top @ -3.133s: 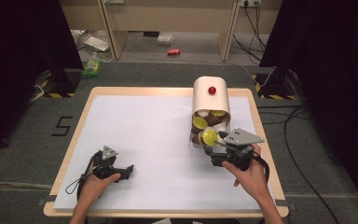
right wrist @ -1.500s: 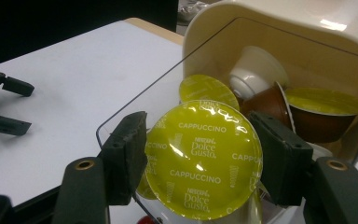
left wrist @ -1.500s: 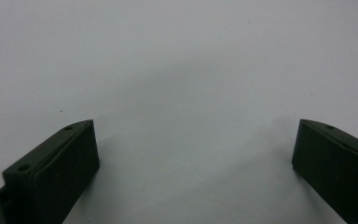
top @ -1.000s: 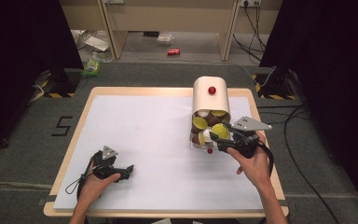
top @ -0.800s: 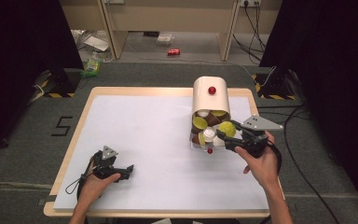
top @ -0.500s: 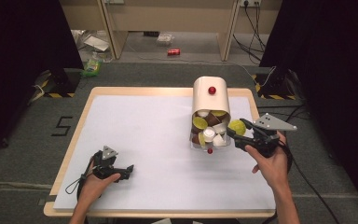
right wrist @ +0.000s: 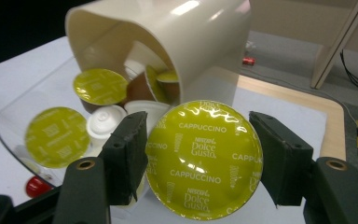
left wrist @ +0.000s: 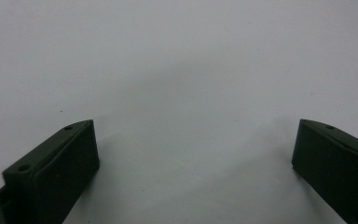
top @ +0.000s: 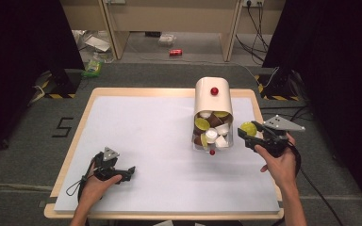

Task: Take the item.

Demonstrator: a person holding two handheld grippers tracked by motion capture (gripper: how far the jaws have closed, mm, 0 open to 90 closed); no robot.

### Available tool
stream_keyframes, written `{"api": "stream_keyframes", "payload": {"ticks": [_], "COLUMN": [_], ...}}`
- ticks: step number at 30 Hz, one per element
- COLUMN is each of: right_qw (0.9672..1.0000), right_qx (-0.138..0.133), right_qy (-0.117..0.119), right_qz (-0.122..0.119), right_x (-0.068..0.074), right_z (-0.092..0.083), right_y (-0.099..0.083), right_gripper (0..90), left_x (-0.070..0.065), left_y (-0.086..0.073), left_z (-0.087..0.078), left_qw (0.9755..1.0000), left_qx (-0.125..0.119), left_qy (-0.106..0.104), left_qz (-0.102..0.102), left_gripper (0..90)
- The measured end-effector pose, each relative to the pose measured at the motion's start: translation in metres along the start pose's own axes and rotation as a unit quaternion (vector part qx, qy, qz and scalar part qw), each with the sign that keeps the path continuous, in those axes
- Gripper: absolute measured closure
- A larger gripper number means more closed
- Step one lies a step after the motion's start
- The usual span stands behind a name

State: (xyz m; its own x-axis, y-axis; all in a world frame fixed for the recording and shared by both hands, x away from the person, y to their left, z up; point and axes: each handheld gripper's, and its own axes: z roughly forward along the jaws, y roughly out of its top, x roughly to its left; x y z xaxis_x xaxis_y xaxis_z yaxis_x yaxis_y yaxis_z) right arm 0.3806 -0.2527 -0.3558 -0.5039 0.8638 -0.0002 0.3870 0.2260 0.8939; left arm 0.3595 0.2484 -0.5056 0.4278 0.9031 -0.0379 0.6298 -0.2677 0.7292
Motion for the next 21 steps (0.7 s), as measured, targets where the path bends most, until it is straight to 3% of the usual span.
{"api": "stream_keyframes", "payload": {"ticks": [14,21], "right_qw": [0.9987,0.9978], "right_qx": [0.038,0.051], "right_qy": [-0.025,-0.029], "right_qz": [0.024,0.029], "right_x": [-0.025,-0.030], "right_z": [0.019,0.025], "right_y": [-0.026,-0.035], "right_gripper": [39.8,39.8], "left_x": [0.000,0.000], "left_y": [0.000,0.000], "left_z": [0.000,0.000], "left_qw": [1.0000,1.0000], "left_qx": [0.001,0.001], "left_qy": [0.000,0.000], "left_qz": [0.001,0.001], "left_gripper": [0.0,0.0]}}
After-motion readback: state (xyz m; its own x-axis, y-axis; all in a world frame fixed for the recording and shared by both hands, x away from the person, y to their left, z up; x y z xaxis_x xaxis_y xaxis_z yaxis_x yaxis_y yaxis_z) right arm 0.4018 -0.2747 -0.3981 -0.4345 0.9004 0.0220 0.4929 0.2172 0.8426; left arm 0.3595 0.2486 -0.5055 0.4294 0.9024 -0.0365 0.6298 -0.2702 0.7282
